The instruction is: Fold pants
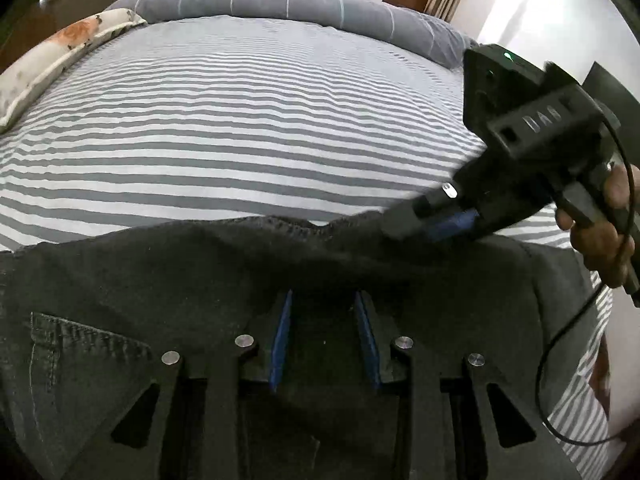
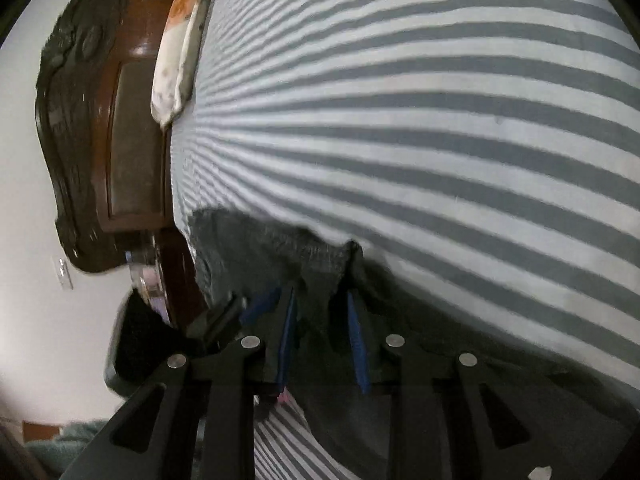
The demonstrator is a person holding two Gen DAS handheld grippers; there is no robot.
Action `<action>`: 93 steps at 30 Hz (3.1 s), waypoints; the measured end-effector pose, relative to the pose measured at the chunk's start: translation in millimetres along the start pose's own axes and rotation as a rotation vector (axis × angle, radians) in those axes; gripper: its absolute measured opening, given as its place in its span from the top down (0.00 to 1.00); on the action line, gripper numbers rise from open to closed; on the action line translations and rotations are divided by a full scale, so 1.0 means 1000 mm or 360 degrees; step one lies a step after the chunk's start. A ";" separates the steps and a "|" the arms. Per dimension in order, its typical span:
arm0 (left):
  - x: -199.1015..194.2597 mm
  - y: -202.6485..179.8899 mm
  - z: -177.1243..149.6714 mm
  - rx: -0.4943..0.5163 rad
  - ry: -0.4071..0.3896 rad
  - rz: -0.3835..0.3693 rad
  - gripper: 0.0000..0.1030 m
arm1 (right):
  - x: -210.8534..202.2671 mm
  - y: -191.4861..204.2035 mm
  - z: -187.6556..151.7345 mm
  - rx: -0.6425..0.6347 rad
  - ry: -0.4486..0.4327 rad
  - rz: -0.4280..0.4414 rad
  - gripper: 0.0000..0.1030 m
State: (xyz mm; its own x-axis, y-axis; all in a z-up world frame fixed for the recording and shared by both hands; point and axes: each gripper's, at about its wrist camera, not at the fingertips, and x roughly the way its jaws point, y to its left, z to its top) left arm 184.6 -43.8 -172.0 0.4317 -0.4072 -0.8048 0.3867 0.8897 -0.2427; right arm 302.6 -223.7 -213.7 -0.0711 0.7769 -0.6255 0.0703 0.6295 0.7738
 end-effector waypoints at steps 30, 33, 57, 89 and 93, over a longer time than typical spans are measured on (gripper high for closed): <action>-0.007 0.004 -0.016 0.0001 0.0040 -0.0077 0.83 | -0.016 0.027 0.026 -0.0269 -0.0168 -0.0214 0.65; -0.004 0.006 -0.025 -0.0008 0.0089 -0.0041 0.83 | -0.002 0.039 0.025 -0.0391 -0.0164 -0.0276 0.94; -0.034 0.009 -0.060 -0.0084 0.0292 0.0148 0.83 | -0.100 -0.043 -0.171 0.0199 -0.0917 -0.0360 0.65; 0.008 -0.206 -0.045 0.0387 0.0335 -0.0227 0.82 | -0.284 -0.284 -0.422 0.1102 -0.1877 -0.0226 0.59; 0.017 -0.234 -0.059 0.0508 0.0388 -0.0257 0.82 | -0.290 -0.298 -0.418 0.1062 -0.1836 -0.0173 0.59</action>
State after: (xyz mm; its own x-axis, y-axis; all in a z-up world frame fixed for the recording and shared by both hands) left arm 53.7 -247.3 -160.9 0.1547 -0.4412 -0.8840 0.6827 0.6945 -0.2271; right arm -113.9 -641.6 -221.3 0.7452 0.0794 -0.6620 0.6111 0.3159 0.7258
